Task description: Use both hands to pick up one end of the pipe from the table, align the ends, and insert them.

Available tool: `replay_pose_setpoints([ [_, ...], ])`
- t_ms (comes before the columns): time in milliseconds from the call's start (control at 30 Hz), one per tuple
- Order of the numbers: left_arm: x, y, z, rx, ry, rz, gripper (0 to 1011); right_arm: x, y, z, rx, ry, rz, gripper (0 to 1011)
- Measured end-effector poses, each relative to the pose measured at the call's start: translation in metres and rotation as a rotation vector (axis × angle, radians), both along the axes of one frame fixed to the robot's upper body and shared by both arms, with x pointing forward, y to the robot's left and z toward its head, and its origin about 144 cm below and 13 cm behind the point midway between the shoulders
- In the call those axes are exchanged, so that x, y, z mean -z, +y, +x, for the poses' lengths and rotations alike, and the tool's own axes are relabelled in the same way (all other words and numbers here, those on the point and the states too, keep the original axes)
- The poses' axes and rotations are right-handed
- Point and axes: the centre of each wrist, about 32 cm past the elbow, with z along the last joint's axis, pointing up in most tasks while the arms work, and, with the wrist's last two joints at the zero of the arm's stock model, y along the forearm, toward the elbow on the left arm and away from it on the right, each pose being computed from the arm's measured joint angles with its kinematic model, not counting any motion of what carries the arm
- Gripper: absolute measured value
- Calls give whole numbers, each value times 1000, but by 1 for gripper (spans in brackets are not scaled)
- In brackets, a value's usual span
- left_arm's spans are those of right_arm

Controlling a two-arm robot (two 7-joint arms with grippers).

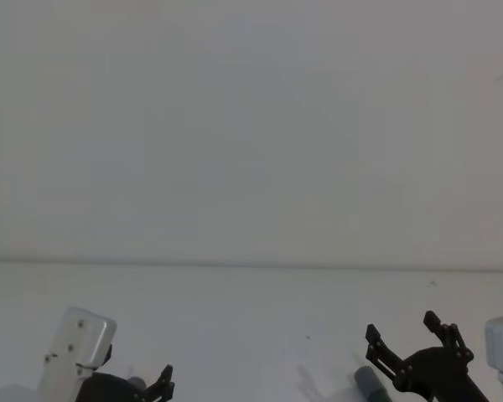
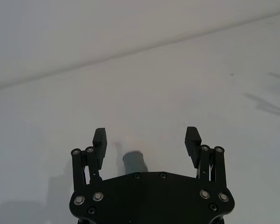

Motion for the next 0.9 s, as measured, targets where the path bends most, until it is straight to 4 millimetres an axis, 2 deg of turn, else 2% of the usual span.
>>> replay_pose_setpoints([
  [900, -8, -4, -19, -112, 153, -95, 1002, 0, 0, 0, 0, 0, 0, 1000],
])
